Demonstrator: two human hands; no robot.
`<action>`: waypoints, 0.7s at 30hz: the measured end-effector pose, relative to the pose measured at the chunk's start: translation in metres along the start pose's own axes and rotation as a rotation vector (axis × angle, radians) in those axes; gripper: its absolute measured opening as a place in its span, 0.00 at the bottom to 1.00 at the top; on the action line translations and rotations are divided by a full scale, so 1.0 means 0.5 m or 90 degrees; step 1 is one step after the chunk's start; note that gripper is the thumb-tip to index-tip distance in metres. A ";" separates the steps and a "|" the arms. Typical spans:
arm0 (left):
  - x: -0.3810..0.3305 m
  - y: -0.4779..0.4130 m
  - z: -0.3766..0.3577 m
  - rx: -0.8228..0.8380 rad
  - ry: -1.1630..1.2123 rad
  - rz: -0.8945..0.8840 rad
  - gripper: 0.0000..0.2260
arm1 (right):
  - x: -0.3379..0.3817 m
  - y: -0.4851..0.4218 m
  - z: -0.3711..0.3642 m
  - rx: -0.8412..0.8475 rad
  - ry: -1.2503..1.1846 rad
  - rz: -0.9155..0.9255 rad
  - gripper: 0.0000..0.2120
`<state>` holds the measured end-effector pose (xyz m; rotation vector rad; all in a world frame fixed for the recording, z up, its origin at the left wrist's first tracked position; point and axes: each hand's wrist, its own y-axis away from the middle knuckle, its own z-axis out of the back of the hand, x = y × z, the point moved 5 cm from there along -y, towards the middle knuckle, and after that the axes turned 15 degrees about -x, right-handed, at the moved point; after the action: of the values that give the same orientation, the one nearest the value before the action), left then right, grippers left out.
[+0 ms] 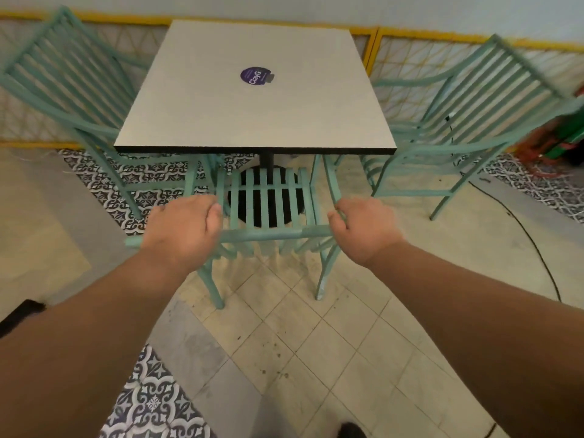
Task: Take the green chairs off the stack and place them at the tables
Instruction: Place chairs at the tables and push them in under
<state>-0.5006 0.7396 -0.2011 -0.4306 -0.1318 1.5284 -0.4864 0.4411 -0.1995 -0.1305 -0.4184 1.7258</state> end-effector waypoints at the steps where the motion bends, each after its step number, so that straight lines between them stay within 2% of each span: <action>1: -0.020 -0.001 0.035 -0.012 0.018 -0.002 0.21 | 0.001 0.006 0.036 -0.014 0.010 0.011 0.24; 5: -0.080 0.008 0.178 0.000 0.041 -0.010 0.27 | 0.013 0.026 0.191 -0.067 0.040 0.021 0.22; 10: -0.124 0.008 0.303 -0.044 0.027 -0.066 0.26 | 0.035 0.044 0.327 -0.108 0.033 0.003 0.22; 15: -0.156 0.010 0.326 -0.033 0.017 -0.094 0.23 | 0.018 0.089 0.359 -0.088 0.038 -0.038 0.18; 21: -0.267 0.008 0.281 0.021 0.055 -0.165 0.22 | -0.071 0.150 0.387 -0.073 0.029 -0.137 0.23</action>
<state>-0.5600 0.6350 -0.0493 -0.4344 -0.0915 1.2540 -0.6100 0.3566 -0.0513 -0.2004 -0.4793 1.4857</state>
